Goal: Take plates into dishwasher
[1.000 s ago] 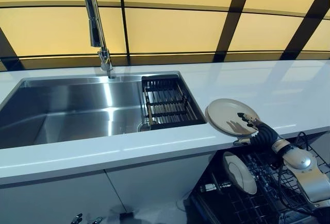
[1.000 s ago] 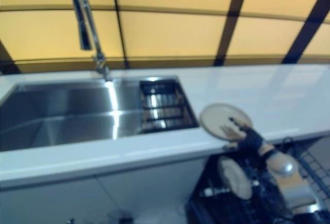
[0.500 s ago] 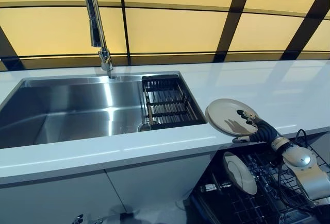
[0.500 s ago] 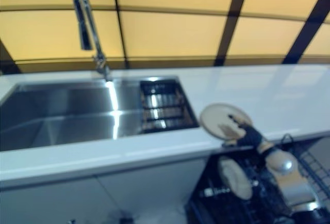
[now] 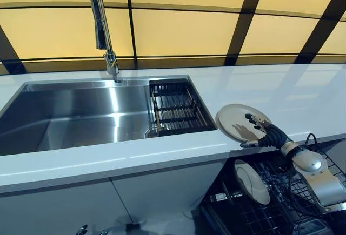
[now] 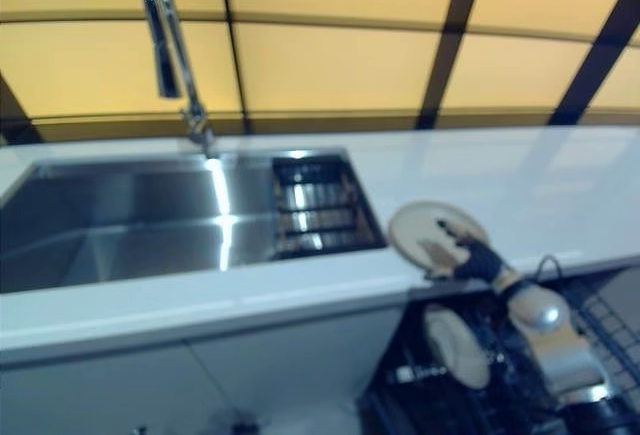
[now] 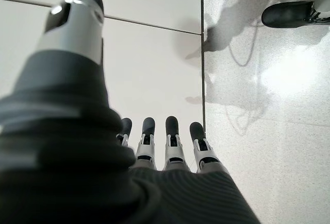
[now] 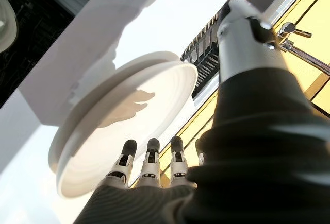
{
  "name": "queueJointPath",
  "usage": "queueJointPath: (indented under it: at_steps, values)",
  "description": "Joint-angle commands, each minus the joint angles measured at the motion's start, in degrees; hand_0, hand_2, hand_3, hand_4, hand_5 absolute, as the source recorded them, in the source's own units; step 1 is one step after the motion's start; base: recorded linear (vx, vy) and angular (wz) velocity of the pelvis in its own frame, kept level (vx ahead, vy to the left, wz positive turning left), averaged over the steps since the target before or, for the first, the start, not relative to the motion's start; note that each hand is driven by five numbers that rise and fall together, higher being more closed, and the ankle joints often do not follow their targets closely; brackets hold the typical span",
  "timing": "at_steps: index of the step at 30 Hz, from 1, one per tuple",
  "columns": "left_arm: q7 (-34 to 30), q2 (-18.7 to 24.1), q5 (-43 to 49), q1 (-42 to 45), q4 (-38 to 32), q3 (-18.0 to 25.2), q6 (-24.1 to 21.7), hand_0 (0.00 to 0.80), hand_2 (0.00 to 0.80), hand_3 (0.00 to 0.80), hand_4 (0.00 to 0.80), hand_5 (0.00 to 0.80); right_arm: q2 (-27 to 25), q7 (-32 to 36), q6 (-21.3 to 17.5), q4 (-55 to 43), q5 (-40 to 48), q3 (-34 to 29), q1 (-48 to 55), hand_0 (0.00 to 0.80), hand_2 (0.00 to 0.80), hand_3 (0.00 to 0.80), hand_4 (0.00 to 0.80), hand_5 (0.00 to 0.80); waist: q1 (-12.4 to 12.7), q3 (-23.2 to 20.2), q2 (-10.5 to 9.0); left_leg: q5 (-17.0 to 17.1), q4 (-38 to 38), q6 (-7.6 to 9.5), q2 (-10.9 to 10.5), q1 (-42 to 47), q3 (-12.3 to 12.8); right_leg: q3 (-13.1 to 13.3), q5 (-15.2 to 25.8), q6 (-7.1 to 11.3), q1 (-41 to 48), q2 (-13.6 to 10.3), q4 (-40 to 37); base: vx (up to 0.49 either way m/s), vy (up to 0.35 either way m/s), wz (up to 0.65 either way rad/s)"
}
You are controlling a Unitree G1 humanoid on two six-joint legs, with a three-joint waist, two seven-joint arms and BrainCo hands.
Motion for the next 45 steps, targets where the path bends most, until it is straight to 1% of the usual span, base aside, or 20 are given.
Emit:
queueJointPath:
  at_steps: [1,6,19,26,30,35,39,45]
  values:
    - [1.1,0.7,2.2,-3.5,2.1,0.1,-1.8,0.000,0.000,0.000,0.000,0.000,1.0,-2.2,-1.5,0.5,2.3,0.5,-6.3,0.000,0.000,0.000,0.000,0.000,1.5,-0.8,-0.11,-1.4,0.5,2.52,-1.5,-1.4,-4.4,-1.6,-5.1,2.01,3.0,-0.9,4.8,0.000,0.000,0.00]
    - [1.1,0.5,2.4,-3.9,2.1,-0.5,-1.7,0.000,0.000,0.000,0.000,0.000,3.3,-2.5,-1.5,2.5,2.1,2.4,-6.8,0.000,0.000,0.000,0.000,0.000,1.8,-0.9,0.07,-1.4,0.5,2.67,-1.7,-1.4,-4.6,-1.7,-5.2,1.94,3.1,-0.9,4.8,0.000,0.000,0.00]
    - [1.4,0.3,2.5,-4.1,1.3,-1.5,-1.1,0.000,0.000,0.000,0.000,0.000,5.9,-4.8,-1.4,6.2,1.0,4.9,-8.0,0.000,0.000,0.000,0.000,0.000,2.5,-0.4,0.34,-1.4,0.6,2.86,-1.8,-1.4,-4.9,-2.0,-5.0,2.07,3.2,-1.2,4.8,0.000,0.000,0.00]
    - [1.4,0.3,2.3,-4.4,1.3,-1.8,-1.1,0.000,0.000,0.000,0.000,0.000,6.4,-7.6,-1.9,8.7,-3.2,5.3,-9.4,0.000,0.000,0.000,0.000,0.000,2.7,-0.2,0.59,-1.4,0.6,2.96,-1.9,-1.3,-5.1,-2.2,-5.0,2.09,3.3,-1.4,4.9,0.000,0.000,0.00]
    - [1.4,0.3,2.2,-4.3,1.0,-1.9,-1.0,0.000,0.000,0.000,0.000,0.000,5.7,-9.2,-1.7,9.0,-6.7,5.6,-10.3,0.000,0.000,0.000,0.000,0.000,2.8,-0.1,0.63,-1.4,0.6,3.02,-1.9,-1.4,-5.2,-2.2,-5.1,2.13,3.2,-1.4,4.9,0.000,0.000,0.00]
    - [1.2,0.2,2.2,-4.3,0.8,-1.7,-1.0,0.000,0.000,0.000,0.000,0.000,3.8,-10.9,-1.8,8.9,-14.2,5.8,-11.4,0.000,0.000,0.000,0.000,0.000,2.9,0.0,0.59,-1.4,0.5,3.03,-1.9,-1.6,-5.2,-2.1,-5.0,2.30,3.0,-1.4,5.0,0.000,0.000,0.00]
    - [1.1,0.3,1.9,-4.4,0.7,-1.5,-0.9,0.000,0.000,0.000,0.000,0.000,2.0,-9.5,-0.5,8.1,-18.2,6.1,-12.1,0.000,0.000,0.000,0.000,0.000,2.9,0.0,0.51,-1.3,0.5,3.04,-1.8,-1.6,-5.1,-2.0,-5.0,2.36,3.0,-1.4,5.0,0.000,0.000,0.00]
    - [0.8,0.7,2.1,-4.3,0.6,-0.8,-0.7,0.000,0.000,0.000,0.000,0.000,-1.7,-7.2,0.4,8.1,-25.8,7.0,-13.8,0.000,0.000,0.000,0.000,0.000,3.1,0.1,0.18,-1.3,0.4,2.97,-1.7,-1.8,-5.0,-1.9,-5.0,2.55,2.8,-1.4,5.0,0.000,0.000,0.00]
